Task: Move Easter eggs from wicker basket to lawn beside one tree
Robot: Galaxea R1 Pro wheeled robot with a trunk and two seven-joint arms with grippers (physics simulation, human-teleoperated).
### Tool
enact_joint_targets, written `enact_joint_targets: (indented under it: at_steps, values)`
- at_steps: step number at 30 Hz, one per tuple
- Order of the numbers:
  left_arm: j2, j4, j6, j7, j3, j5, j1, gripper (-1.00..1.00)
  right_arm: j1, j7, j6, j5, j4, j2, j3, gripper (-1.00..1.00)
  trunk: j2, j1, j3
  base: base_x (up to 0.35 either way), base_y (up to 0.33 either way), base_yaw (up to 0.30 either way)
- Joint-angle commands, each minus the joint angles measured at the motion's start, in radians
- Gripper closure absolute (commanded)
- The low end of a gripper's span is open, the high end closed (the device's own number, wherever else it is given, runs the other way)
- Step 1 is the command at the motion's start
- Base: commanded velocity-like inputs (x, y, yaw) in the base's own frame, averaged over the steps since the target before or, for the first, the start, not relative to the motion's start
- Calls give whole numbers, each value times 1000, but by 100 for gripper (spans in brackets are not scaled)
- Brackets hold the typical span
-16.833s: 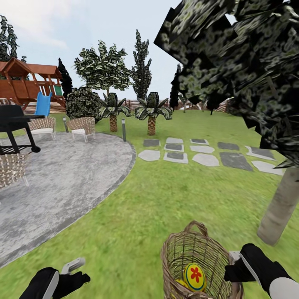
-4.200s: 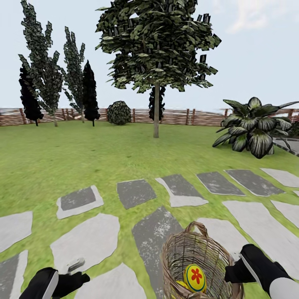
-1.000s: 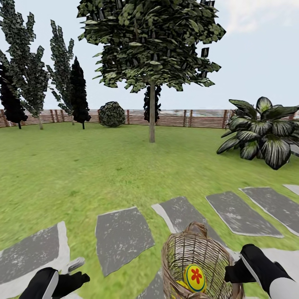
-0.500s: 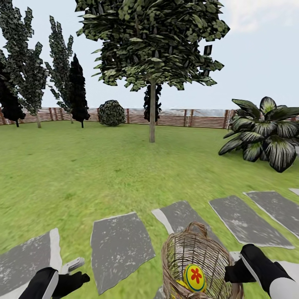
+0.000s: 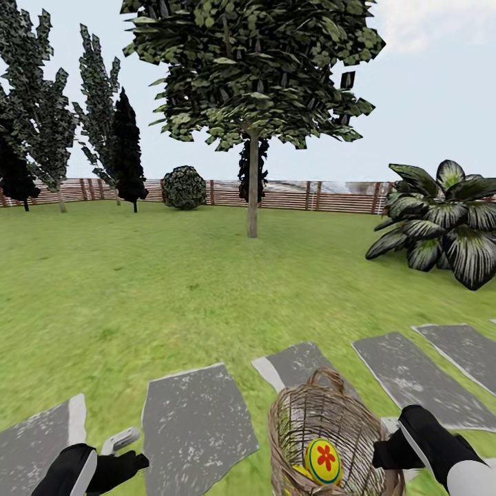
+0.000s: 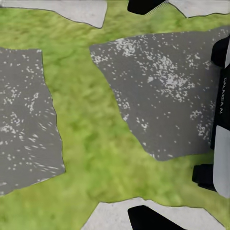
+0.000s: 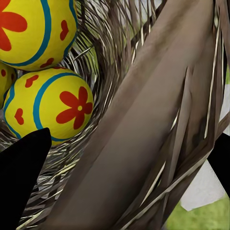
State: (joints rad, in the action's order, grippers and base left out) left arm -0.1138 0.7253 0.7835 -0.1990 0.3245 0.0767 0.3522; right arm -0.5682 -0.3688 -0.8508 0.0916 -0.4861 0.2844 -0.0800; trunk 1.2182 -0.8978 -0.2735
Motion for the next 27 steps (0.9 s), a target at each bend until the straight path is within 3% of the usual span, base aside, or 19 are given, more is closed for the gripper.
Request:
enact_joint_targets:
  at_steps: [1,27]
  values:
    - [0,1,6,1,2,8,1,-100,-1,-9,-4,1,-2,1,-4,100,1,-1,-1,337,0,0]
    - [0,0,6,1,2,8,1,-100,-1,-9,-4,2,-2,1,-4,100,1,-1,-1,337,0,0]
